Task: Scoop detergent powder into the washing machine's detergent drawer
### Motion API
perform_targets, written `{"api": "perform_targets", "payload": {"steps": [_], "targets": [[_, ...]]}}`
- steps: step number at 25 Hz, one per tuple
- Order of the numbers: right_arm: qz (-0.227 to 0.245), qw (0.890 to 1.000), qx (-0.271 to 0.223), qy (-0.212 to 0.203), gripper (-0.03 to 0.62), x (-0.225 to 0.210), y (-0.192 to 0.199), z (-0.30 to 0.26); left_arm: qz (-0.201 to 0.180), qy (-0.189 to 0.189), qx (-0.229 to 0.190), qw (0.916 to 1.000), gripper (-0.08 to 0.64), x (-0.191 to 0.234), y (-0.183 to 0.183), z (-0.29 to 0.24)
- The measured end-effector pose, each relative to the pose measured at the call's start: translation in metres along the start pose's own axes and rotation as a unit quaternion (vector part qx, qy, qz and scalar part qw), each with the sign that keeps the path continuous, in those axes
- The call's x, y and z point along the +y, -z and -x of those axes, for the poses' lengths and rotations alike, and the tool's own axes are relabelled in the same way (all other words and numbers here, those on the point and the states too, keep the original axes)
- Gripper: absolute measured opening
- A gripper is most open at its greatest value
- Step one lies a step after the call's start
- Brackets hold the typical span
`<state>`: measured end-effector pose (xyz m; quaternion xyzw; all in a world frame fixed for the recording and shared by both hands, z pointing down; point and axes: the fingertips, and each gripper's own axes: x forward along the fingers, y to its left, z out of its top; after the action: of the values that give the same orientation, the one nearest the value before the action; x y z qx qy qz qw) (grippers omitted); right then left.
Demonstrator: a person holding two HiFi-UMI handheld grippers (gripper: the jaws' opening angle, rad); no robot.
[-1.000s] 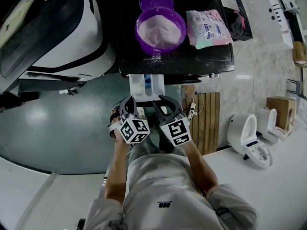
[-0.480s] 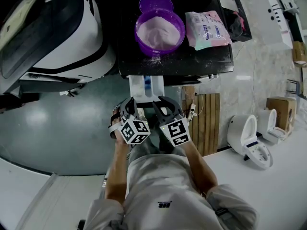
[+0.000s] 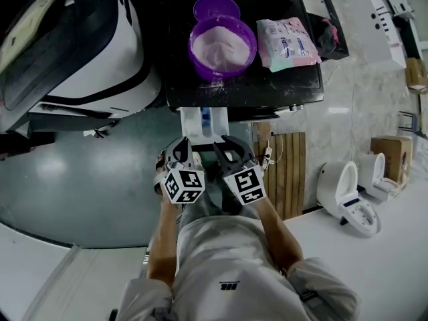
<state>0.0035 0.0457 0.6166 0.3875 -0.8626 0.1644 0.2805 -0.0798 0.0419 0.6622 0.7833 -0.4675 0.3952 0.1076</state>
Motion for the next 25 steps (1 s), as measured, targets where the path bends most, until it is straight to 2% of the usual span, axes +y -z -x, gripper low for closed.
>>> {"api": "perform_targets", "payload": {"steps": [7,14,18,25], "targets": [[0.008,1.0,-0.008,0.011,0.095,-0.001,-0.009,0.008,0.06,0.029,-0.055,0.9963,0.015,0.004,-0.018,0.018],[0.012,0.999,-0.03,0.025,0.095,-0.001,-0.026,0.023,0.124,0.055,-0.131,0.9821,0.015,0.018,-0.047,0.047],[0.016,0.998,-0.044,0.031,0.095,0.001,-0.036,0.034,0.136,0.058,-0.168,0.9746,0.015,0.026,-0.059,0.063],[0.014,0.996,-0.078,0.041,0.095,0.004,-0.057,0.058,0.137,0.059,-0.2,0.9684,0.015,0.033,-0.073,0.086]]}}
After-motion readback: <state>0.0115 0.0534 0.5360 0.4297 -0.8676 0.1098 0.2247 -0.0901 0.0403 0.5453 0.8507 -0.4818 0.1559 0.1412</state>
